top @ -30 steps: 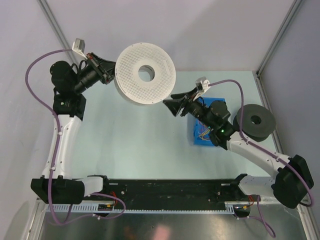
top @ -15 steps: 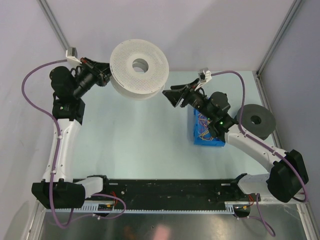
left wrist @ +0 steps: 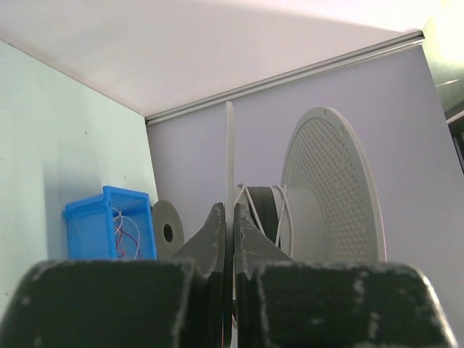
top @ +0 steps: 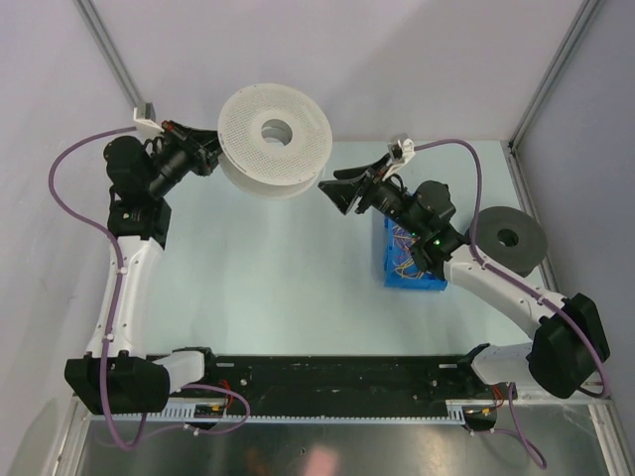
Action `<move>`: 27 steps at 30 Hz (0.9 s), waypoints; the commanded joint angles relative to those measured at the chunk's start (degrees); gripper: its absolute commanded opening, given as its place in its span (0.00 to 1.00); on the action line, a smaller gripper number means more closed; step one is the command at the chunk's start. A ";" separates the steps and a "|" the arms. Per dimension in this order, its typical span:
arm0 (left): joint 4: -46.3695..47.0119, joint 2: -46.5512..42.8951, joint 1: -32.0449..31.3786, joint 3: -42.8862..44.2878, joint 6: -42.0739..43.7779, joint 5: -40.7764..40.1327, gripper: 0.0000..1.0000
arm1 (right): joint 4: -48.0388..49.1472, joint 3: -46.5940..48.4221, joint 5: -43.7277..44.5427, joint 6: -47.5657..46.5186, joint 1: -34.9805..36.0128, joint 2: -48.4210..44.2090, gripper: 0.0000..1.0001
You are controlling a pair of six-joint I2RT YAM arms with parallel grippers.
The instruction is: Wrap the cables
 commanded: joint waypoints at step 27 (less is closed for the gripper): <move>6.92 -3.76 0.54 -2.10 -2.69 1.37 0.00 | 5.48 6.43 -4.38 -2.99 -0.96 6.28 0.29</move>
